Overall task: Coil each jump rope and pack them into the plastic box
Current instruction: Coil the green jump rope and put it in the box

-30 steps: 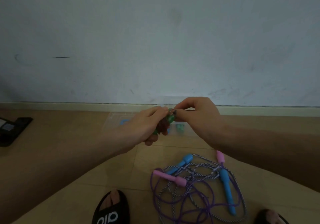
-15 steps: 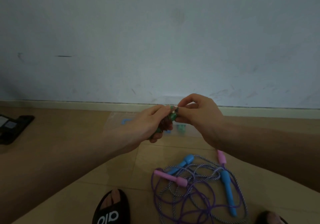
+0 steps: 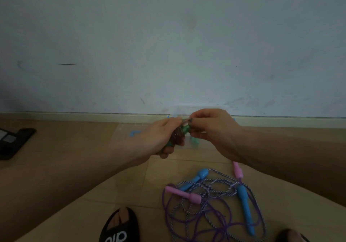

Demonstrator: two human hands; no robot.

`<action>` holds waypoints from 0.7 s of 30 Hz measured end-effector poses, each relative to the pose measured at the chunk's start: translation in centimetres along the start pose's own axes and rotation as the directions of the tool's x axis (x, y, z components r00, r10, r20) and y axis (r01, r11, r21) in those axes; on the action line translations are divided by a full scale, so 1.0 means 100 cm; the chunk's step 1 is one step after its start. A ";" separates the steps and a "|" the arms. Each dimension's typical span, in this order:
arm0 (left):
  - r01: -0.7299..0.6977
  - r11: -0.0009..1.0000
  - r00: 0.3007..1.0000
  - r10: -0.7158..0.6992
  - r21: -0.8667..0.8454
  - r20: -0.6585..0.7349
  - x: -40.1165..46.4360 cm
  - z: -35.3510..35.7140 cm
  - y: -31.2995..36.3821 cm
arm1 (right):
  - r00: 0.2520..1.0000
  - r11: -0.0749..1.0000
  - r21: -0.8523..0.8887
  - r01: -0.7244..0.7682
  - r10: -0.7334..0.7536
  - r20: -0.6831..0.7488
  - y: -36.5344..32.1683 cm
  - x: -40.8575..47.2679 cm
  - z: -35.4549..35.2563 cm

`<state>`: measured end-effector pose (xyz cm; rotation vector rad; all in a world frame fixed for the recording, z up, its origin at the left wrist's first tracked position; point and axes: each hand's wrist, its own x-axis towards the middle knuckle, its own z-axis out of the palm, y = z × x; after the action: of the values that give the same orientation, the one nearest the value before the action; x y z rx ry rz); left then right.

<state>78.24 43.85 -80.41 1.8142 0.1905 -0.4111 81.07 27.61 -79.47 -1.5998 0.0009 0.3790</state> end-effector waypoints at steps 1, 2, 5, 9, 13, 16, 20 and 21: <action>0.016 1.000 1.000 -0.016 -0.016 -0.001 0.001 0.001 0.000 | 1.000 1.000 0.025 -0.019 0.018 0.009 0.000 0.000 0.000; 0.024 0.999 1.000 -0.024 -0.029 -0.002 0.002 0.002 0.000 | 0.999 0.998 0.045 -0.032 0.032 0.009 -0.001 0.000 -0.001; 0.006 1.000 1.000 -0.006 -0.025 0.001 0.003 0.002 0.001 | 0.999 0.996 0.080 -0.039 0.041 -0.031 -0.003 0.001 0.000; 0.008 1.000 1.000 -0.009 -0.021 -0.015 0.003 0.004 0.003 | 0.996 0.997 0.067 -0.023 0.029 -0.084 -0.003 0.001 0.004; 0.021 0.999 0.999 -0.022 -0.049 -0.024 0.003 0.005 0.003 | 0.993 0.990 0.113 -0.082 0.091 -0.080 -0.006 0.004 0.002; 0.017 1.000 1.000 -0.018 -0.027 -0.025 0.002 0.005 0.002 | 0.989 0.980 0.151 -0.133 0.140 -0.039 -0.007 0.004 -0.001; -0.005 1.000 1.000 0.005 0.008 -0.021 0.001 0.007 0.005 | 0.986 0.966 0.199 -0.167 0.159 0.053 -0.008 0.002 -0.002; -0.013 1.000 1.000 0.014 0.014 -0.020 0.000 0.007 0.006 | 0.987 0.968 0.196 -0.156 0.145 0.069 -0.009 0.002 -0.003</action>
<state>78.32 43.05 -80.04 1.8327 0.1894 -0.3859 81.55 27.46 -78.68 -1.3927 0.1171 0.5241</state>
